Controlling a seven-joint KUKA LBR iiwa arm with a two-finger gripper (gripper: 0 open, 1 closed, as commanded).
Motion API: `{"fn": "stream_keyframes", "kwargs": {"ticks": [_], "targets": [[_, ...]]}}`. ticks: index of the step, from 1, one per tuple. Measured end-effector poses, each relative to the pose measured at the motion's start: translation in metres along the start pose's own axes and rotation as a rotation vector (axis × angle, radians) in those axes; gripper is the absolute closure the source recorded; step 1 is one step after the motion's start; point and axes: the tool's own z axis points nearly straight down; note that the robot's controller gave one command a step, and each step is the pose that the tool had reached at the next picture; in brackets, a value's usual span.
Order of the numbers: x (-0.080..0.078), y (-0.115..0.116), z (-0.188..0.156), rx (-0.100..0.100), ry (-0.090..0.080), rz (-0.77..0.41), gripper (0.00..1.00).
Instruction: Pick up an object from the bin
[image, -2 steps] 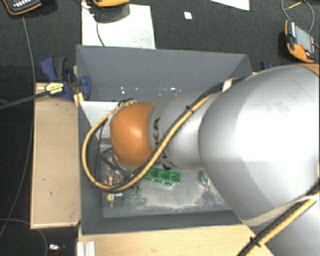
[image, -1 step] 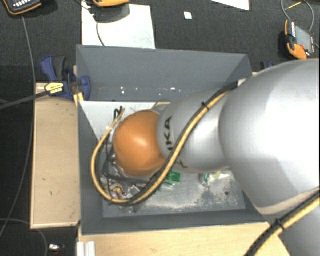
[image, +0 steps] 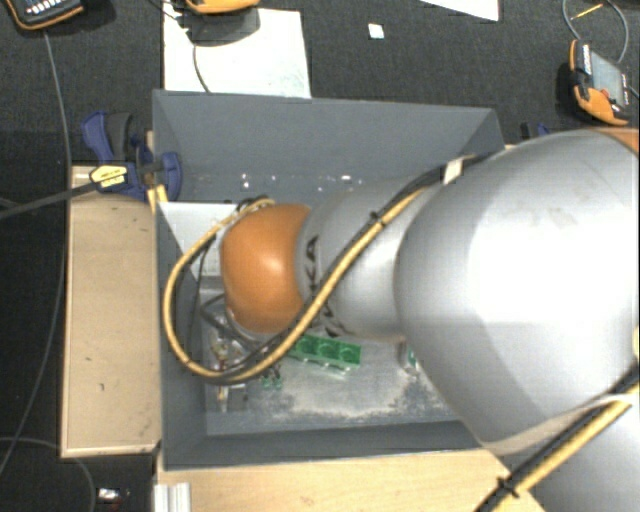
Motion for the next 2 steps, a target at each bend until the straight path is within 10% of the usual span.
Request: {"fn": "stream_keyframes", "kwargs": {"ticks": [2], "targets": [[-0.0002, -0.0001, -0.0103, -0.001, -0.002, 0.003, 1.0]]}}
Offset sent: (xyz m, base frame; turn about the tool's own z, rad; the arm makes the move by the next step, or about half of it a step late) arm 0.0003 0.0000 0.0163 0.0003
